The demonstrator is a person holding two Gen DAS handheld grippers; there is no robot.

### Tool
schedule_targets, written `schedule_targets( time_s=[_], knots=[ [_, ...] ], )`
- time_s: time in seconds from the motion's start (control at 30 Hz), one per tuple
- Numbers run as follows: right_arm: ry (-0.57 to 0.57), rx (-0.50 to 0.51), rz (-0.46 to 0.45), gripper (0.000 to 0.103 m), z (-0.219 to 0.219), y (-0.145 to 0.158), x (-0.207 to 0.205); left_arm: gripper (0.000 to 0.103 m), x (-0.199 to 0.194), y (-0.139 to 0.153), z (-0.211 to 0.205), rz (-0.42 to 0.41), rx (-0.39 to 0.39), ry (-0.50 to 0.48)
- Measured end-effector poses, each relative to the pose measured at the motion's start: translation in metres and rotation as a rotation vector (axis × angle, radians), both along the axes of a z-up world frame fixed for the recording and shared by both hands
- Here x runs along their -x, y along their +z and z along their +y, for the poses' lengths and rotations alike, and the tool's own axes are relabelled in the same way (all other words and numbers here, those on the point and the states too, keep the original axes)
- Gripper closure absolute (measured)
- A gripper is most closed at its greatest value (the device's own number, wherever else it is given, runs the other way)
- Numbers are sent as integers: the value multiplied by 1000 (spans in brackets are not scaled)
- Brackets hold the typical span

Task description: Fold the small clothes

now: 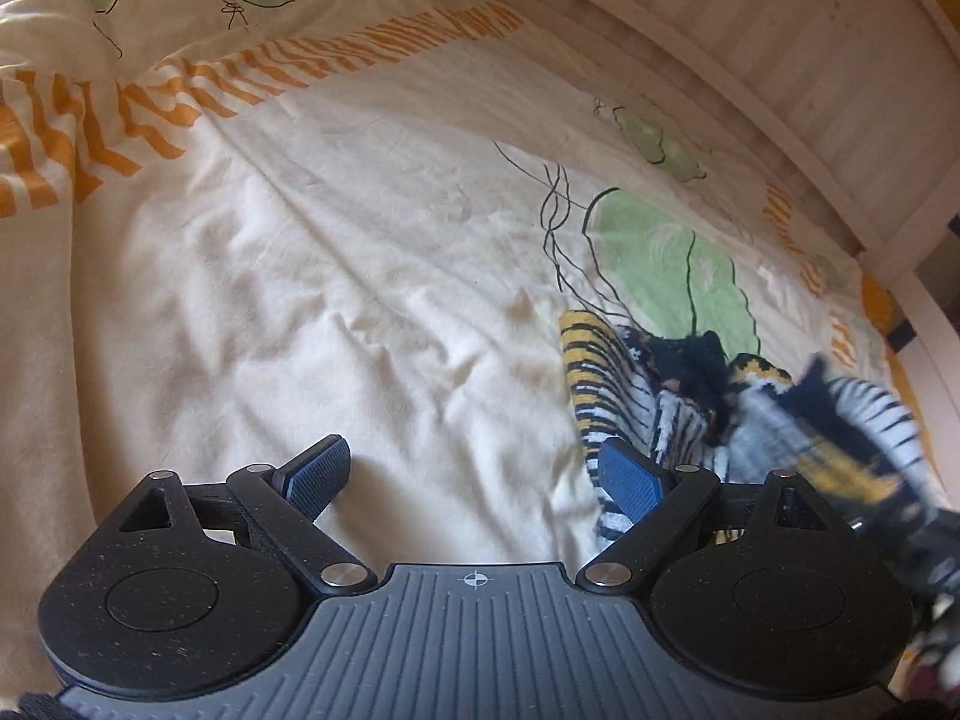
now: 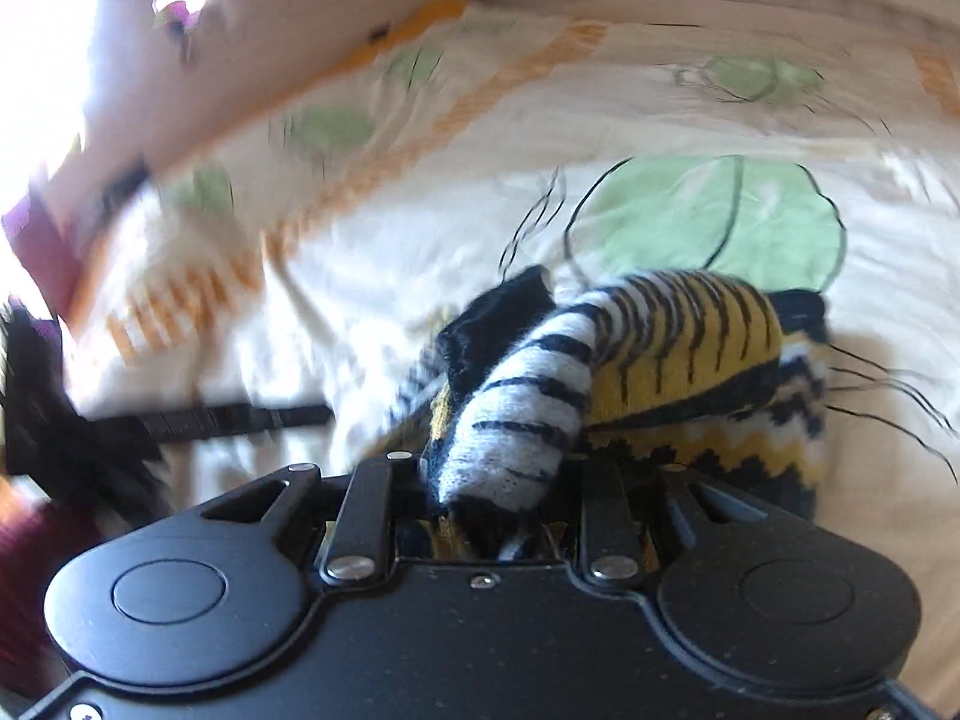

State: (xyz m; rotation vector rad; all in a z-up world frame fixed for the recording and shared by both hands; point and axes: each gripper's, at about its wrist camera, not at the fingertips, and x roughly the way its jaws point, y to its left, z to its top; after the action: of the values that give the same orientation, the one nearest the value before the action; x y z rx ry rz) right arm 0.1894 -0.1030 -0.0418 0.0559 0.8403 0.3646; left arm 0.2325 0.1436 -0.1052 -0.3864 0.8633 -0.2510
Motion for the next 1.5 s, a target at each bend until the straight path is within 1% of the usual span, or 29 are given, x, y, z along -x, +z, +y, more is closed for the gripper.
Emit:
schedule_targets(
  time_s=[0.1, 0.17, 0.2, 0.23, 0.27, 0.33, 0.47, 0.57, 0.63, 0.73, 0.87, 1.0, 1.07, 1.13, 1.2, 1.23, 1.27, 1.3, 1.33, 1.37, 1.5],
  knots=[
    [4, 44, -6, 60, 16, -8, 5, 13, 1, -1, 3, 0, 16, 11],
    [24, 51, -22, 48, 24, -8, 10, 13, 1, -2, 5, 2, 22, 20],
    [37, 37, -28, 44, 26, -7, 12, 13, 1, -2, 6, 0, 23, 24],
    [58, 23, -35, 35, 29, -7, 14, 13, 2, -2, 7, -2, 24, 28],
    [76, 16, -43, 31, 33, -6, 16, 13, 3, -1, 7, -6, 25, 34],
    [107, -1, -65, 31, 38, -3, 17, 13, 3, 0, 10, -9, 26, 47],
    [138, -109, -106, 32, 28, 8, 27, 13, 4, 4, 14, -7, 31, 74],
    [106, -153, -148, 32, 11, 20, 39, 13, 5, 12, 13, -17, 26, 74],
    [78, -161, -158, 32, -4, 25, 47, 13, 7, 18, 8, -23, 18, 50],
    [82, -123, -168, 30, -19, 28, 65, 13, 12, 24, -2, -21, 31, -2],
    [156, -86, -163, 27, -19, 23, 90, 13, 18, 26, -17, 14, 82, -76],
    [262, 52, -193, 27, 3, 11, 110, 13, 25, 28, -34, 42, 121, -146],
    [325, 117, -220, 23, 16, 4, 117, 13, 28, 30, -40, 50, 134, -165],
    [388, 207, -247, 22, 31, -6, 122, 13, 30, 32, -43, 55, 134, -175],
    [424, 312, -275, 24, 45, -17, 126, 13, 31, 34, -45, 59, 121, -187],
    [435, 360, -288, 29, 50, -22, 125, 13, 32, 35, -46, 60, 114, -192],
    [437, 408, -304, 46, 53, -26, 125, 13, 32, 36, -47, 63, 109, -197],
    [431, 443, -323, 59, 54, -29, 126, 13, 32, 36, -48, 67, 107, -203],
    [415, 441, -333, 82, 51, -27, 125, 13, 32, 37, -49, 73, 107, -208],
    [385, 399, -334, 85, 44, -22, 124, 13, 33, 37, -50, 82, 109, -215],
    [229, 176, -325, 85, 8, 5, 116, 13, 36, 35, -56, 112, 140, -251]
  ],
)
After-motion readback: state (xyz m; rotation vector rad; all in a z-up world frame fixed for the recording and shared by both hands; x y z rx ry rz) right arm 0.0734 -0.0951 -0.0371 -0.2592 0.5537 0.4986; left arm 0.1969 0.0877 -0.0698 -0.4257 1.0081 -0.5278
